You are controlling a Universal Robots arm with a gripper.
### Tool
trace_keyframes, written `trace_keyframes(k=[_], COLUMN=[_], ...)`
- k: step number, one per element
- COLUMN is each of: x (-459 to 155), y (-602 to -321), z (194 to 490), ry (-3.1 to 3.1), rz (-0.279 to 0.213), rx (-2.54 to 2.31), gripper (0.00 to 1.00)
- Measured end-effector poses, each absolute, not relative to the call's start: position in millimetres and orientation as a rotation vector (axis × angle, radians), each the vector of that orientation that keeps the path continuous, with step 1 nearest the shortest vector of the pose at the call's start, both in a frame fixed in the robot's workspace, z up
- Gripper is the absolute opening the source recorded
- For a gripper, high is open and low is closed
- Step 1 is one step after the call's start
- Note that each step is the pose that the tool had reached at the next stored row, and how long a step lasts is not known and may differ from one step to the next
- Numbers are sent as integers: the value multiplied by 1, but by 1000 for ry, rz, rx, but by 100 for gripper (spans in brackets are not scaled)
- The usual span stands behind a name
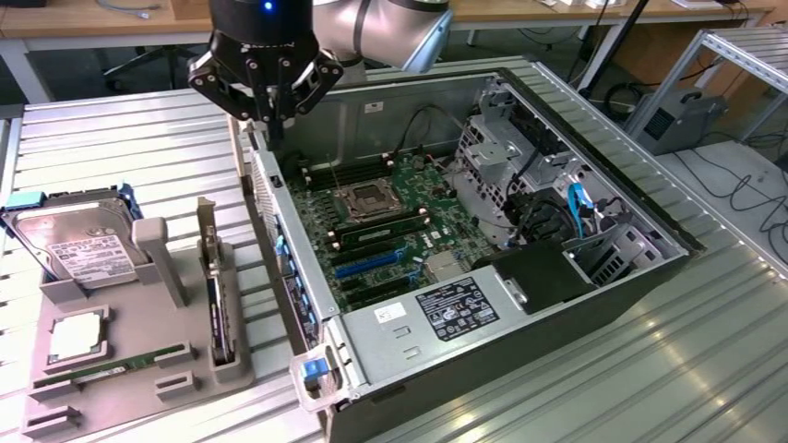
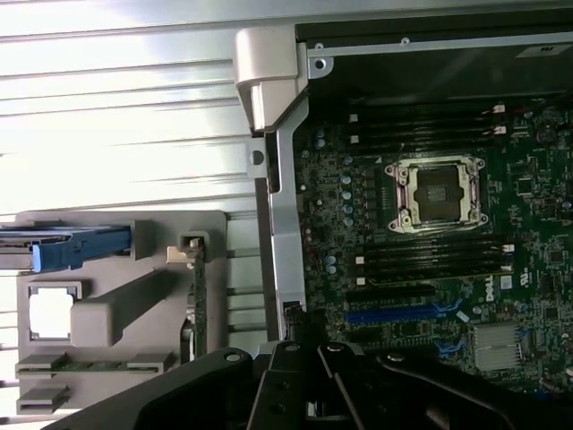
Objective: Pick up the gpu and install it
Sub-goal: 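Reach for the gpu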
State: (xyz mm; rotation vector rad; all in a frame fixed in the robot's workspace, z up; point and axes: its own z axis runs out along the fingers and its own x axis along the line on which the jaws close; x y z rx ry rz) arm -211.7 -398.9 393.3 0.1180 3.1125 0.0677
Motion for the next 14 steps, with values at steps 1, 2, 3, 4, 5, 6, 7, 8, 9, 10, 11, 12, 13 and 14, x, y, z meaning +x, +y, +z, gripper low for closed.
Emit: trace_keyframes(k=[1, 2, 3, 4, 5, 6, 7, 8, 9, 10, 11, 12, 13, 14], x=[-212, -213, -213, -214, -215, -215, -216, -217, -218, -219, -220, -221, -222, -223], y=[-399, -399, -399, -399, -399, -399, -399, -399, -399, -399, -399, -399, -399, -399], z=[393, 393, 393, 393, 393, 393, 393, 393, 393, 393, 393, 393, 393, 393], ry=[3113, 3112, 3112, 3113, 3112, 3113, 3112, 3112, 3112, 3112, 3112, 3112, 3112, 3112], rz=[68, 68, 68, 68, 68, 68, 68, 68, 68, 68, 68, 68, 68, 68], rx=[118, 118, 118, 118, 118, 118, 118, 118, 118, 118, 118, 118, 118, 118], gripper=[11, 11, 11, 11, 11, 11, 11, 11, 11, 11, 11, 11, 11, 11])
